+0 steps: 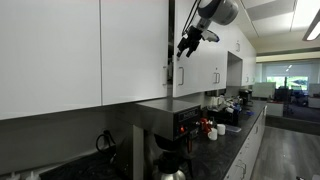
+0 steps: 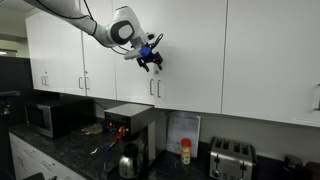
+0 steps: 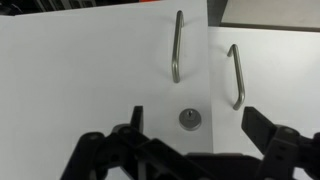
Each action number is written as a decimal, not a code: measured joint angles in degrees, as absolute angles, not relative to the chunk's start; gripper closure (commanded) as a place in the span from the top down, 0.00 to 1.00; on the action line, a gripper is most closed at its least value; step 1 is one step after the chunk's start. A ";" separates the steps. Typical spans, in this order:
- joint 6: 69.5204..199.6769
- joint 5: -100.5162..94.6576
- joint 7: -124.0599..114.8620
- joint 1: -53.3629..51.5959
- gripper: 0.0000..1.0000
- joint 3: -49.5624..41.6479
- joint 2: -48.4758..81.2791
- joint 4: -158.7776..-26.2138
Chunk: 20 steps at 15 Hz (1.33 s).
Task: Close the top right cabinet door
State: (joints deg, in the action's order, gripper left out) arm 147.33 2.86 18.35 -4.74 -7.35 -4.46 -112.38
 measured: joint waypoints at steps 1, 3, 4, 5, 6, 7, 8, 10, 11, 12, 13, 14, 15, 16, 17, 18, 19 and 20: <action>146.25 2.57 18.35 -4.39 1.00 -7.23 -4.88 -112.36; 142.81 1.21 18.11 -3.57 1.00 -7.07 -6.49 -112.44; 140.82 0.10 17.71 -3.10 1.00 -7.04 -7.62 -112.58; 138.55 -0.88 17.29 -2.63 1.00 -7.01 -8.99 -112.82; 136.27 -1.85 16.85 -2.19 1.00 -7.00 -10.47 -113.16; 133.93 -2.62 16.44 -1.80 1.00 -7.00 -12.01 -113.56; 131.58 -3.25 16.07 -1.45 1.00 -7.00 -13.61 -114.07; 127.24 -4.38 15.32 -0.96 1.00 -6.98 -16.93 -115.38; 125.36 -4.66 15.07 -0.83 1.00 -6.97 -18.52 -116.09; 123.70 -4.92 14.77 -0.75 1.00 -6.97 -20.05 -116.84; 122.07 -5.05 14.48 -0.70 1.00 -6.97 -21.62 -117.64; 120.56 -5.21 14.13 -0.64 1.00 -6.96 -23.11 -118.43; 119.26 -5.29 13.88 -0.57 1.00 -6.96 -24.54 -119.25; 117.94 -5.30 13.61 -0.47 1.00 -6.96 -26.08 -120.19; 116.67 -5.30 13.25 -0.31 1.00 -6.96 -27.56 -121.14; 115.57 -5.30 12.83 -0.12 1.00 -6.96 -28.98 -122.11; 114.27 -5.31 12.52 0.09 1.00 -6.96 -30.45 -123.13; 113.00 -5.31 12.18 0.35 1.00 -6.96 -31.92 -124.17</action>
